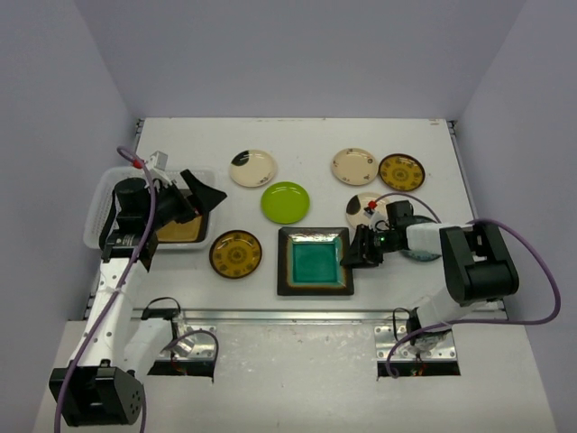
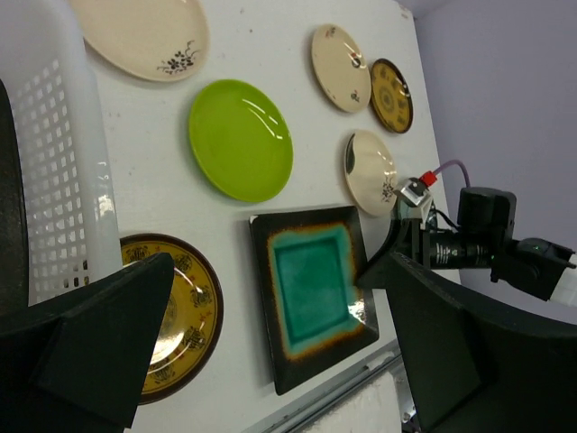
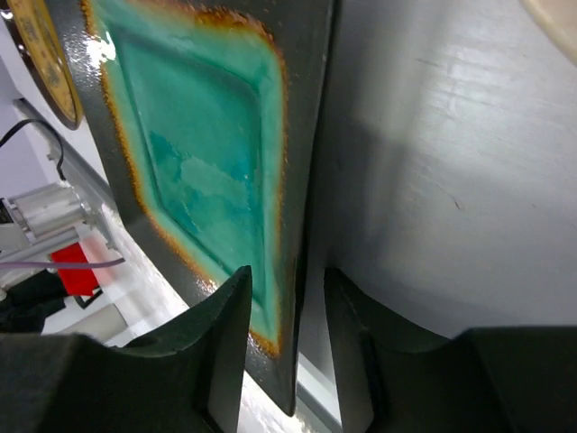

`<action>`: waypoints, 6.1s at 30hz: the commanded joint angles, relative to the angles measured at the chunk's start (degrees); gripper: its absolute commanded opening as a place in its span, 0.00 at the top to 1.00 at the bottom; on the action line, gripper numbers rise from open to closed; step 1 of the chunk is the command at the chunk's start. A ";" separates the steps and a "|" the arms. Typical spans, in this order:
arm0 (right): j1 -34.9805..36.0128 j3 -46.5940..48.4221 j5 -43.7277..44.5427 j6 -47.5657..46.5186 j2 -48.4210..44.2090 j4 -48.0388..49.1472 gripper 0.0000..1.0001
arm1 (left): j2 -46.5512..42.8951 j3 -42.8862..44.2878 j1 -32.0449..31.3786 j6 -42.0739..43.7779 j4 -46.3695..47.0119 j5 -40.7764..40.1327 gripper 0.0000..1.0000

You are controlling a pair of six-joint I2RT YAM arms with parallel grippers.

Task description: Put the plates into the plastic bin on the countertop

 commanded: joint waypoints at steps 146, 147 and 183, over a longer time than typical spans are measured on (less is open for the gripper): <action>33.30 3.29 17.54 35.46 5.53 41.48 0.06 | 0.96 3.12 2.06 2.13 -1.91 -11.33 0.00; 34.31 4.06 18.42 36.90 8.11 43.16 0.11 | -0.54 2.43 2.06 3.24 -2.66 -10.90 0.00; 27.85 4.64 17.81 29.13 -11.50 27.12 1.00 | -2.19 -3.74 -9.02 6.45 -0.94 1.42 0.00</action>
